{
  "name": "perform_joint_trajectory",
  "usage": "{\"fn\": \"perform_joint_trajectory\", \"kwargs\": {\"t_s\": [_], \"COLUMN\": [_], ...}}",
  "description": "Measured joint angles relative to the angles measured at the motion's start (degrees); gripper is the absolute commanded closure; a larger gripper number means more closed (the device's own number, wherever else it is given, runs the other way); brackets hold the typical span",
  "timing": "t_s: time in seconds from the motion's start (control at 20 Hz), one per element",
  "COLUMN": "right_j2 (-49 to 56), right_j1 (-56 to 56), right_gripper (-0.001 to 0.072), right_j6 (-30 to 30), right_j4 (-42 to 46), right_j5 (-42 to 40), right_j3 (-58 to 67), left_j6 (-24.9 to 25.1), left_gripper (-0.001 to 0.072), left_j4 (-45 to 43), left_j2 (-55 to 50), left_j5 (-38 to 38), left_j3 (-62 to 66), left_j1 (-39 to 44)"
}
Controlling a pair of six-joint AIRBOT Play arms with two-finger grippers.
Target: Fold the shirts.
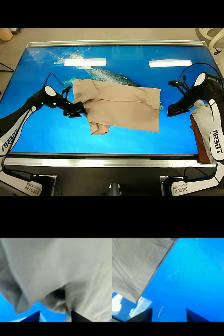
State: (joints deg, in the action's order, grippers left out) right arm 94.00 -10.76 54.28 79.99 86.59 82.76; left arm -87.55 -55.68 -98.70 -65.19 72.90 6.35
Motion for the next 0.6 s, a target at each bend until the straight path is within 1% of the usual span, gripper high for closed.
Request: {"fn": "perform_joint_trajectory", "kwargs": {"t_s": [0.05, 0.15, 0.3, 0.35, 0.4, 0.45, 0.5, 0.55, 0.6], "right_j2": [0.0, 0.0, 0.0, 0.0, 0.0, 0.0, 0.0, 0.0, 0.0], "right_j1": [0.0, 0.0, 0.0, 0.0, 0.0, 0.0, 0.0, 0.0, 0.0], "right_gripper": [0.0299, 0.0299, 0.0299, 0.0299, 0.0299, 0.0297, 0.0253, 0.0175, 0.0157], "right_j6": [-0.1, -0.1, -0.1, -0.1, -0.1, -0.1, -0.1, -0.1, -0.2], "right_j4": [0.0, 0.0, -0.5, -0.7, -0.9, -1.1, -1.2, -1.6, -2.2], "right_j5": [0.0, 0.0, 0.1, 0.2, 0.1, 0.0, -0.1, -0.3, -0.4], "right_j3": [-0.4, -1.2, -2.7, -3.1, -3.3, -3.5, -3.7, -4.0, -4.5], "left_j6": [0.0, 0.0, 0.0, -0.1, -0.1, -0.2, -0.3, -0.3, 0.3], "left_gripper": [0.0237, 0.0311, 0.0335, 0.0408, 0.0498, 0.0559, 0.0619, 0.0679, 0.0679], "left_j4": [0.3, 0.6, 0.1, -0.2, -0.6, -1.0, -1.0, -1.3, -1.3], "left_j2": [0.0, 0.0, 0.0, 0.0, 0.0, 0.0, 0.0, 0.0, -0.1], "left_j5": [1.0, 3.0, 5.4, 5.9, 6.1, 6.2, 6.3, 6.3, 6.3], "left_j3": [-0.2, -0.4, -0.6, -0.6, -0.6, -0.7, -0.7, -0.7, -0.7], "left_j1": [0.2, 0.3, -0.1, -0.4, -0.8, -1.0, -1.2, -1.2, -1.2]}}
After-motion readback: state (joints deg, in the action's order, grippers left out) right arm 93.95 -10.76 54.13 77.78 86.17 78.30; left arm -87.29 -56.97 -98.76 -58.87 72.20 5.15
